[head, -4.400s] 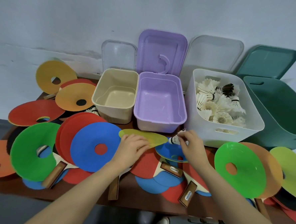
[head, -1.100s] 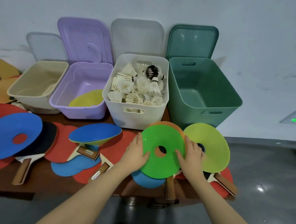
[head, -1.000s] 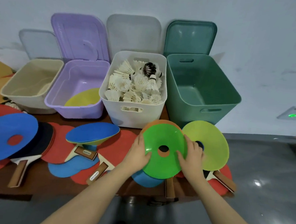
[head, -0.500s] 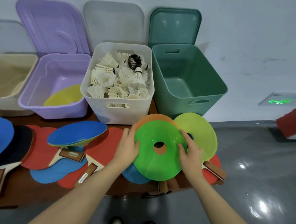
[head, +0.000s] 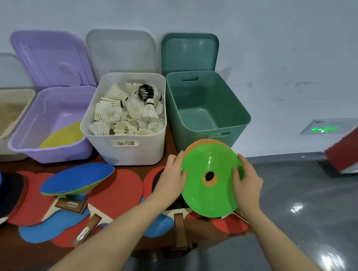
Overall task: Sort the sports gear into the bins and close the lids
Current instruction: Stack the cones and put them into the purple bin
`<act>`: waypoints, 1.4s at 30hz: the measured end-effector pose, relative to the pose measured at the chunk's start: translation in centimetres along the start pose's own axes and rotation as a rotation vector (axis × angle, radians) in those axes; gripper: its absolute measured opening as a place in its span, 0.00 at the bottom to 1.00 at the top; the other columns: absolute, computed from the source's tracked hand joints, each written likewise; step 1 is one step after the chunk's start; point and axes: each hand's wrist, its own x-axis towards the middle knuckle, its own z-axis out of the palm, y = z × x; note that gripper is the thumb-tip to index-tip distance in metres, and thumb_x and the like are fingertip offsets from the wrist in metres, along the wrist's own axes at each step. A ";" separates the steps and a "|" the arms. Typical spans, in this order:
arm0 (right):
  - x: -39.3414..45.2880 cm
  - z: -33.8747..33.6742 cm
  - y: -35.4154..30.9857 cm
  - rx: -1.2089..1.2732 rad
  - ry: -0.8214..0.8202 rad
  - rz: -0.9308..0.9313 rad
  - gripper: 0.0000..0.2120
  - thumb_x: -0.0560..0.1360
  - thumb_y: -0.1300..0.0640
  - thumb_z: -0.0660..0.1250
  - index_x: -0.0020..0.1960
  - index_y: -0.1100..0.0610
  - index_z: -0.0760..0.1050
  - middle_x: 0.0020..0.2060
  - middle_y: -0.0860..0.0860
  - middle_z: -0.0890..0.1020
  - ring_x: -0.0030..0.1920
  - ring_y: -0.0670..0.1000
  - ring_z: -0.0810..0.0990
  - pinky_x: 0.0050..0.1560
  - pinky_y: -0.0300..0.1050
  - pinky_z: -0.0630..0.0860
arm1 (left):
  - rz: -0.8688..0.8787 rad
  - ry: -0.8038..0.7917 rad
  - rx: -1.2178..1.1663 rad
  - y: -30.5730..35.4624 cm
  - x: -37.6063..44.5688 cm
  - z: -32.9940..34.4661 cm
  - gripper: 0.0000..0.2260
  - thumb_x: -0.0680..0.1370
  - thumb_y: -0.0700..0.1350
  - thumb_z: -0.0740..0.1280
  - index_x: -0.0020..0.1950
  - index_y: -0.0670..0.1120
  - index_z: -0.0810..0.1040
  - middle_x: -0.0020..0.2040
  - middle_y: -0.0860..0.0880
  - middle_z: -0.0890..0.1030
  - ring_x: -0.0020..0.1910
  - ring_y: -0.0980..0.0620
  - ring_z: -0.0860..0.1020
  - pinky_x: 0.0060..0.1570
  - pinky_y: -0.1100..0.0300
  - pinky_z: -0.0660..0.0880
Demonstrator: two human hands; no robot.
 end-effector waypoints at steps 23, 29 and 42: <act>-0.1 1.5 4.7 -0.052 -0.129 0.017 0.22 0.74 0.65 0.64 0.67 0.56 0.69 0.48 0.48 0.80 0.41 0.48 0.73 0.54 0.39 0.56 | -0.102 -0.097 0.175 -1.7 0.8 3.9 0.31 0.76 0.40 0.65 0.76 0.45 0.54 0.55 0.43 0.68 0.49 0.40 0.74 0.49 0.45 0.72; -2.3 2.1 1.3 -0.093 -0.112 -0.047 0.22 0.74 0.61 0.66 0.67 0.55 0.69 0.48 0.48 0.81 0.39 0.49 0.75 0.48 0.40 0.54 | -0.043 -0.001 0.306 -3.0 -1.0 -0.2 0.29 0.76 0.43 0.65 0.75 0.44 0.57 0.57 0.42 0.71 0.50 0.38 0.74 0.48 0.48 0.72; -9.8 6.5 -11.8 -0.061 -0.067 -0.167 0.20 0.74 0.60 0.67 0.65 0.56 0.70 0.51 0.49 0.80 0.47 0.48 0.74 0.50 0.41 0.54 | 0.129 0.176 0.306 -8.3 -7.5 -14.5 0.27 0.73 0.41 0.67 0.70 0.38 0.67 0.45 0.42 0.74 0.36 0.40 0.76 0.33 0.51 0.73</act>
